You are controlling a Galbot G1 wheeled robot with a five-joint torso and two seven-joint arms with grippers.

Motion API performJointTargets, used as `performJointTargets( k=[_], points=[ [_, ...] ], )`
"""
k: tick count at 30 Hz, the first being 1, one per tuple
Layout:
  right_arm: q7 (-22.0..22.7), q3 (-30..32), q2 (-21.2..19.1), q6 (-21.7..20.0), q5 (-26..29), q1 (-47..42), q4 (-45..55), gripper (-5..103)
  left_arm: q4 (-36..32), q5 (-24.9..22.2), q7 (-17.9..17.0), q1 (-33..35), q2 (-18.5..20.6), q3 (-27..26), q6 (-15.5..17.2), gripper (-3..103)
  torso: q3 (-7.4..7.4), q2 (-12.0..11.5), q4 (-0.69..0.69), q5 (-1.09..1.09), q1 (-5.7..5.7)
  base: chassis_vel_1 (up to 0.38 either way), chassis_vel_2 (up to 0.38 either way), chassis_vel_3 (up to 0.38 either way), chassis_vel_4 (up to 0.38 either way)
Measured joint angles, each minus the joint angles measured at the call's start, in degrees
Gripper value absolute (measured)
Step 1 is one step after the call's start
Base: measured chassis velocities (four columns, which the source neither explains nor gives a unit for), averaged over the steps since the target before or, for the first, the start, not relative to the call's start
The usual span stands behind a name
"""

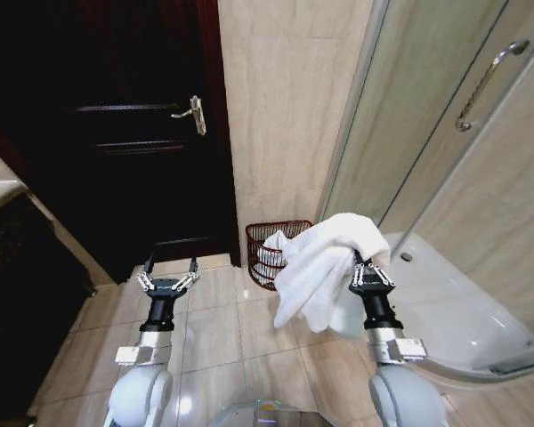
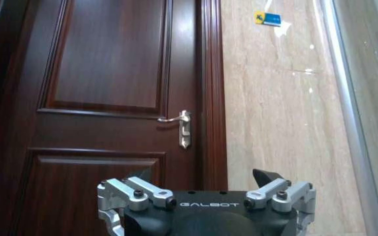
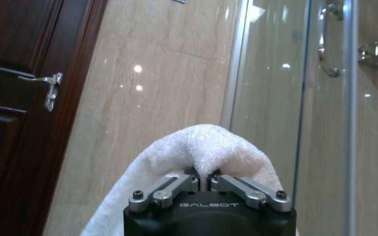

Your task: Discard the used towel into the hamper.

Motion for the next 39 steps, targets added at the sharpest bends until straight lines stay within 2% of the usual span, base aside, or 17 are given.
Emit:
performJointTargets(
  k=[17,39],
  points=[
    [0.04,-0.58,0.54,0.51,-0.65,-1.2,0.92,5,-0.51,-0.14,-0.5,1.05,0.4,-0.09,-0.86,100,2.39,3.86,-0.01,0.0,1.46,-0.096,0.096,0.099,-0.096],
    [0.04,-2.69,-0.01,-0.3,-0.36,1.74,-1.01,5,0.64,0.06,-2.15,0.83,0.3,0.2,0.07,100,2.29,3.71,0.0,0.0,1.41,-0.036,0.039,0.038,-0.041]
  ],
)
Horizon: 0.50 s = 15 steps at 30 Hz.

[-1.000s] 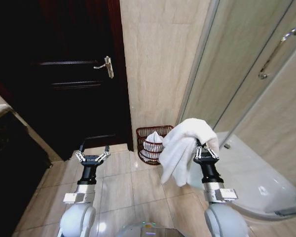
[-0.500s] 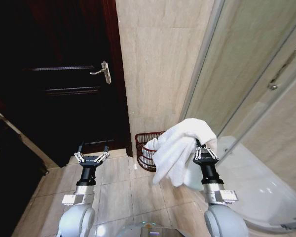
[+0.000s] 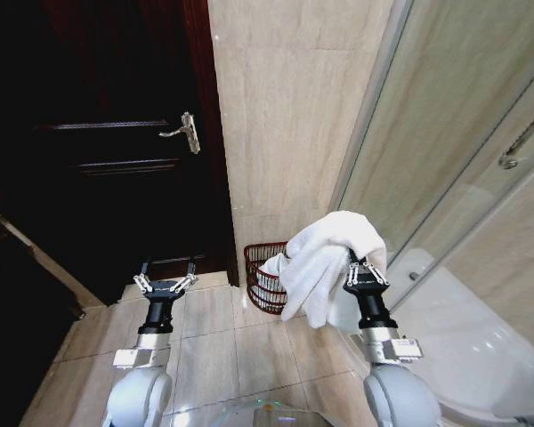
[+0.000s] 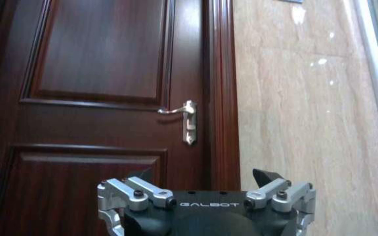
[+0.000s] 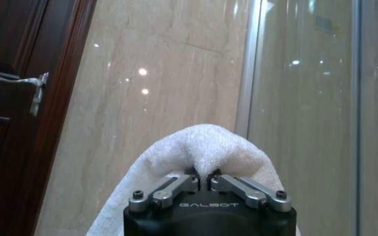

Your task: Discard the used towel into the hamper.

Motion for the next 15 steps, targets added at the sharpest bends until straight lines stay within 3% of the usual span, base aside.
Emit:
performJointTargets(
  k=[15],
  points=[
    [-0.87,-1.0,-1.27,-3.23,2.91,4.02,-2.08,5,1.63,1.73,-2.98,-0.75,-0.41,-0.08,0.21,100,-0.12,-0.21,0.01,-0.01,-0.08,0.016,0.012,0.014,0.022]
  ],
)
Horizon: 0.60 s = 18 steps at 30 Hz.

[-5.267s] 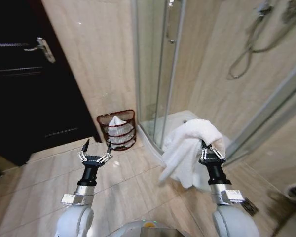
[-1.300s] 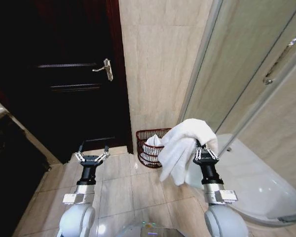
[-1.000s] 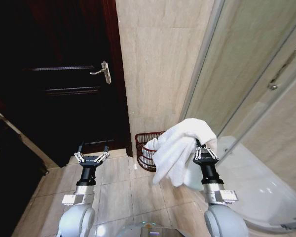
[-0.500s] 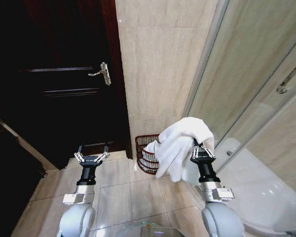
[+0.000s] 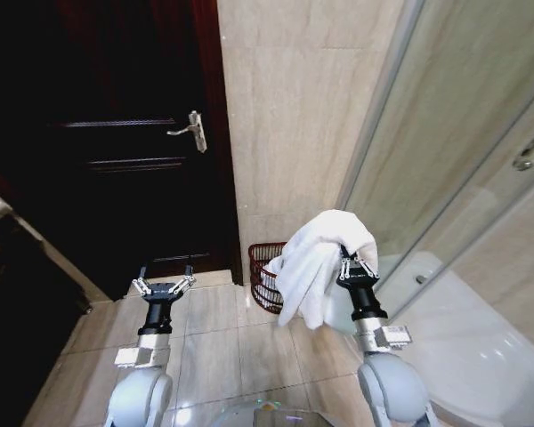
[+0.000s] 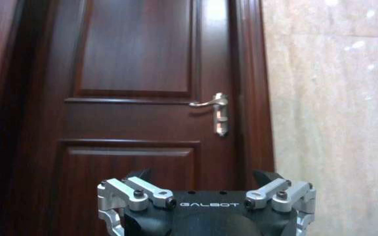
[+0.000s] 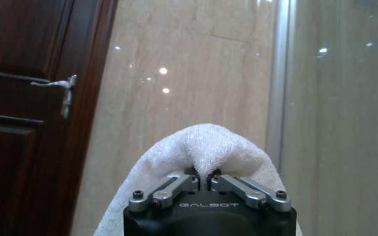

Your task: Discard the used towel into the hamper.

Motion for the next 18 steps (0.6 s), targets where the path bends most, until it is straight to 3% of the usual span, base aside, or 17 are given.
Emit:
performJointTargets(
  k=[10,18],
  points=[
    [0.15,1.02,-3.68,-4.33,8.96,9.77,-5.36,5,2.76,2.13,-2.8,0.33,-1.81,-0.3,-1.35,100,-0.03,-0.06,-0.02,0.01,-0.01,0.005,0.003,0.003,0.005],
    [2.61,-1.98,-8.47,-8.2,15.81,26.31,-12.3,5,1.9,2.14,-3.02,3.0,-2.86,-2.08,-3.53,100,-0.05,-0.09,0.0,0.01,-0.03,0.0,0.0,0.0,0.0]
  ],
)
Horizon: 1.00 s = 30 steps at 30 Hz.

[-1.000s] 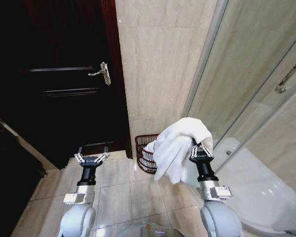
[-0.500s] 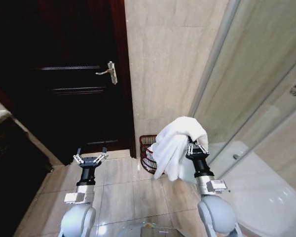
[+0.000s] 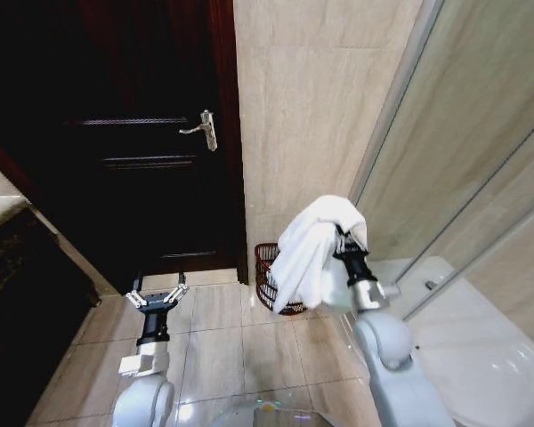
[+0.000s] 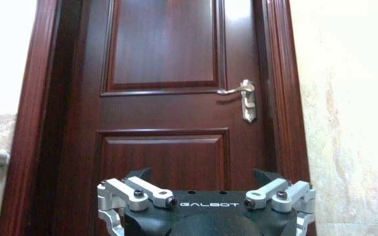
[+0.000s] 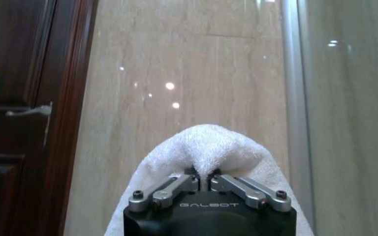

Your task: Discard the used towel into the hamper.

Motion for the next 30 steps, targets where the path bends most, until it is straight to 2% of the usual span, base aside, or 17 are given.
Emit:
performJointTargets(
  k=[5,10,13,15,18,20,23,27,30],
  points=[
    [0.44,-3.16,-1.02,-1.81,3.62,7.17,-3.15,5,-0.54,-0.23,-0.86,0.46,-0.37,-1.02,-0.34,100,-0.01,-0.02,-0.02,-0.01,0.0,0.0,0.0,0.0,0.0],
    [0.43,-4.8,0.27,-2.07,5.79,12.1,-8.24,5,-1.0,-1.56,-1.03,0.39,-0.61,-1.41,-1.2,100,-0.02,-0.04,0.02,0.01,-0.01,0.0,0.0,0.0,0.0],
    [0.39,-3.87,0.33,-2.08,7.28,12.3,-9.6,5,-0.73,-2.43,-0.34,-1.12,0.32,-0.24,-0.84,100,-0.02,-0.04,0.03,0.01,-0.01,0.0,0.0,0.0,0.0],
    [0.37,-2.64,0.19,-1.98,9.27,11.64,-10.62,5,0.23,-2.54,0.52,-3.25,1.45,0.98,0.0,100,-0.02,-0.04,-0.05,-0.02,-0.01,0.0,0.0,0.0,0.0],
    [0.24,-2.84,0.48,-1.65,12.9,12.23,-12.95,5,0.55,-2.9,0.79,-3.9,1.84,1.3,0.18,100,-0.03,-0.05,-0.06,0.01,-0.01,0.0,0.0,0.0,0.0],
    [-0.15,-3.47,0.82,-1.72,16.52,13.73,-15.81,5,0.66,-3.39,0.94,-4.06,1.91,1.32,-0.38,100,-0.03,-0.05,-0.02,0.0,-0.01,0.0,0.0,0.0,0.0],
    [-0.15,-3.74,1.04,-2.01,18.94,15.02,-18.68,5,0.71,-3.71,0.98,-4.16,1.82,1.38,-1.06,100,-0.03,-0.05,0.01,0.0,-0.02,0.0,0.0,0.0,0.0],
    [0.27,-3.85,1.43,-3.46,19.6,15.53,-22.01,5,0.54,-3.79,0.97,-3.69,1.35,1.3,-1.45,100,-0.03,-0.05,0.0,-0.01,-0.02,0.0,0.0,0.0,0.0],
    [0.55,-3.73,1.66,-6.41,19.57,13.74,-23.51,5,-0.15,-3.73,0.95,-3.29,0.99,1.08,-1.41,100,-0.04,-0.05,-0.01,0.0,-0.02,0.0,0.0,0.0,0.0]
  ],
)
